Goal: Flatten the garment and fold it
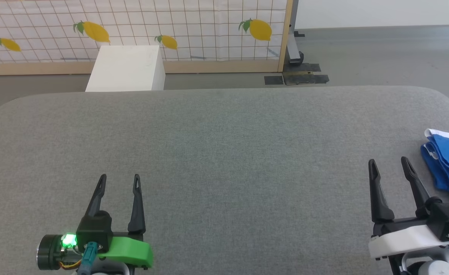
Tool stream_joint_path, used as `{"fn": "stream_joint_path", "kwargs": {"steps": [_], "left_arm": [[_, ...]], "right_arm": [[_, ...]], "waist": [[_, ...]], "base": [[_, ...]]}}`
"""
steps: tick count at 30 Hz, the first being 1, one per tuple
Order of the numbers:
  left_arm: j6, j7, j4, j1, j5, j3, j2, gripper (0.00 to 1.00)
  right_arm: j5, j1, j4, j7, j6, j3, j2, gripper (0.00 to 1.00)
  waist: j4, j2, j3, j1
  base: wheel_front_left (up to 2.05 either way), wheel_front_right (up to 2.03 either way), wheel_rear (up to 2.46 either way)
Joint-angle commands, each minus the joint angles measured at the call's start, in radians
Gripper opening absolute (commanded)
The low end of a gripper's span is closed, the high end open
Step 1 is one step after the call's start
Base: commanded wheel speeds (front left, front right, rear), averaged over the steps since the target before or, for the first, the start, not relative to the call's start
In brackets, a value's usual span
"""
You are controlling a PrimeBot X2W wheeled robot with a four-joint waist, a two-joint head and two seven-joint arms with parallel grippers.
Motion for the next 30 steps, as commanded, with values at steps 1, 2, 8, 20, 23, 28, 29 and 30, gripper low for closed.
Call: {"fn": "stream_joint_path", "kwargs": {"steps": [1, 2, 8, 20, 23, 28, 29, 30], "left_arm": [[-0.007, -0.004, 0.004, 0.016, -0.008, 0.006, -0.004, 1.00], [-0.009, -0.004, 0.005, 0.017, -0.008, 0.007, -0.005, 1.00], [-0.018, -0.004, 0.005, 0.020, -0.009, 0.017, -0.012, 1.00], [-0.038, 0.000, -0.002, 0.012, -0.004, 0.030, -0.025, 0.00], [-0.038, 0.002, -0.002, 0.012, -0.004, 0.028, -0.025, 0.00], [-0.040, 0.013, -0.003, 0.010, -0.001, 0.031, -0.027, 0.00], [-0.041, 0.015, -0.003, 0.010, -0.001, 0.032, -0.028, 0.00], [-0.041, 0.017, -0.003, 0.010, 0.000, 0.032, -0.028, 0.00]], "right_arm": [[0.006, 0.015, -0.010, 0.008, -0.002, -0.001, 0.005, 1.00], [0.006, 0.019, -0.015, 0.011, -0.002, -0.001, 0.006, 1.00], [0.010, 0.035, -0.035, 0.025, -0.002, -0.003, 0.011, 1.00], [0.009, 0.027, -0.042, 0.033, 0.000, -0.002, 0.010, 0.00], [0.009, 0.026, -0.041, 0.033, 0.000, -0.001, 0.010, 0.00], [0.005, 0.024, -0.040, 0.042, 0.000, 0.002, 0.010, 0.00], [0.004, 0.024, -0.039, 0.043, 0.000, 0.002, 0.010, 0.00], [0.003, 0.024, -0.039, 0.045, 0.000, 0.003, 0.010, 0.00]], "waist": [[0.002, 0.0000, 0.001, 0.0001], [0.003, 0.0000, 0.001, 0.0001], [0.004, 0.0000, 0.004, 0.0001], [0.002, 0.0000, 0.012, 0.0001], [0.002, 0.0000, 0.012, 0.0001], [0.003, 0.0000, 0.011, 0.0001], [0.003, 0.0000, 0.011, 0.0001], [0.003, 0.0000, 0.011, 0.0001]], "base": [[0.00, 0.00, 0.00], [0.00, 0.00, 0.00], [0.00, 0.00, 0.00], [0.00, 0.00, 0.00], [0.00, 0.00, 0.00], [0.00, 0.00, 0.00], [0.00, 0.00, 0.00], [0.00, 0.00, 0.00]]}}
